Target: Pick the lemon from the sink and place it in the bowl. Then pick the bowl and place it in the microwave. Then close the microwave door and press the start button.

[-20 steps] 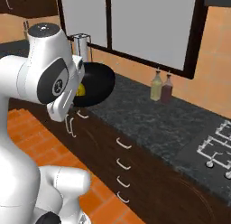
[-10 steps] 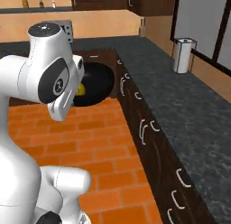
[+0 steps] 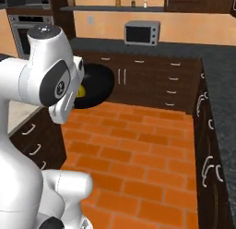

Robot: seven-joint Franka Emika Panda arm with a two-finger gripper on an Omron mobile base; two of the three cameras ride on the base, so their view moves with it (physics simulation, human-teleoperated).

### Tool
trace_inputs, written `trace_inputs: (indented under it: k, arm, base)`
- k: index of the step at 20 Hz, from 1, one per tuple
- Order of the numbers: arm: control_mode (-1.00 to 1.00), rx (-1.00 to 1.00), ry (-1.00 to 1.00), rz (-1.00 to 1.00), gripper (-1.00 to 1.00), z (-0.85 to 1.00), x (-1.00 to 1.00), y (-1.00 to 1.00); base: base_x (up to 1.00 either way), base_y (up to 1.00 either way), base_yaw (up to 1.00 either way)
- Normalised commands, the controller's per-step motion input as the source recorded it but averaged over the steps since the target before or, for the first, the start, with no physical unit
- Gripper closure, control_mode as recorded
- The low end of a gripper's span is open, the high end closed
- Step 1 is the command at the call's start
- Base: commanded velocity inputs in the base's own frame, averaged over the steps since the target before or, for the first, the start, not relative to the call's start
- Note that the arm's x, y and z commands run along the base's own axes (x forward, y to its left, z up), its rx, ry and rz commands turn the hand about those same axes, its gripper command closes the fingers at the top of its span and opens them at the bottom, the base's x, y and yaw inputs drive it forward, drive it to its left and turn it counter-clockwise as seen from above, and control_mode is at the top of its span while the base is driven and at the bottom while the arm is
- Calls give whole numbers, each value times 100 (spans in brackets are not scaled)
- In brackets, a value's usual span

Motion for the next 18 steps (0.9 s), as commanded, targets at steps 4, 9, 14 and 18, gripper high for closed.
trace_inputs:
  k: [4,9,14,18]
  arm:
    - [100,0,0,0,100,0,0,0]
    - [100,0,0,0,100,0,0,0]
    - [100,0,0,0,100,0,0,0]
    - [100,0,0,0,100,0,0,0]
  base:
    - [100,-26,41]
    - [100,-37,46]
    - [100,-40,50]
    - [100,-56,57]
